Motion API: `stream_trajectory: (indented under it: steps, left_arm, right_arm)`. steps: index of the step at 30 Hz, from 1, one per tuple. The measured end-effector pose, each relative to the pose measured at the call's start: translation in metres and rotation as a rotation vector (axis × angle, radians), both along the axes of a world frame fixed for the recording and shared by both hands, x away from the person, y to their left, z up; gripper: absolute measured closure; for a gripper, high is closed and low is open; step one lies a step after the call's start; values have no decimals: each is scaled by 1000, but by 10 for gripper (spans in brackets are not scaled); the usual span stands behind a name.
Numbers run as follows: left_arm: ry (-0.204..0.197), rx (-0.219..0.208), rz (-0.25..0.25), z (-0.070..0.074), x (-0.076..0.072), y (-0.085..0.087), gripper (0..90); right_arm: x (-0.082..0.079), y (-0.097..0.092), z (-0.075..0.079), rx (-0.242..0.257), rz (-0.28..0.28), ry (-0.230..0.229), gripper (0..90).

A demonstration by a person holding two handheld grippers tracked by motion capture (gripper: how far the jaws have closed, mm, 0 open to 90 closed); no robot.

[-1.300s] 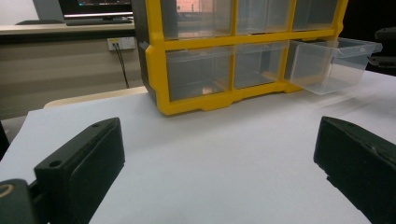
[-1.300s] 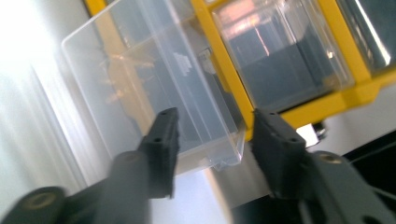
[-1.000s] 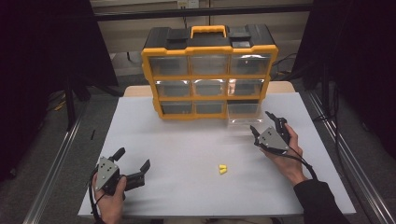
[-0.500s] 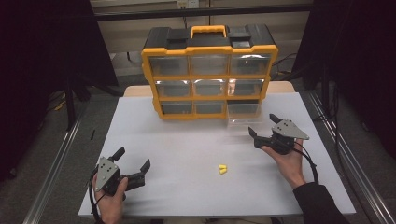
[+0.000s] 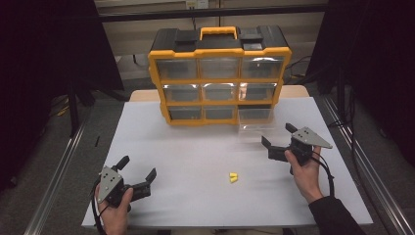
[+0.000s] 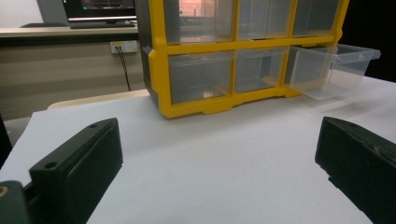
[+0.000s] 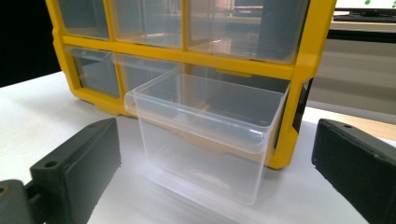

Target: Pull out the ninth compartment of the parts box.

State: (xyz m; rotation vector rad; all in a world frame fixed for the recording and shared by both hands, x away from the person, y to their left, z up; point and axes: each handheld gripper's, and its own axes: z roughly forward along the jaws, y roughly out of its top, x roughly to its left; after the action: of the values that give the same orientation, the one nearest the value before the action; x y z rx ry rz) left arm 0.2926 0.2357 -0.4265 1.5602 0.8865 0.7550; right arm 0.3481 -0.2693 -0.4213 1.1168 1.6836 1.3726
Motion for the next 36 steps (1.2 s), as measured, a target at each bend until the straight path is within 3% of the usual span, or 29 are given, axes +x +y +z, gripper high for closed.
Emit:
stream_trajectory:
  steps: [14, 36]
  left_arm:
    - [2, 11, 7, 0, -4, 2, 17]
    - [-5, 10, 15, 2, -15, 5, 22]
  right_arm:
    - [-31, -12, -3, -38, -50, -21, 1]
    - [-95, -35, -7, -28, -130, -16, 0]
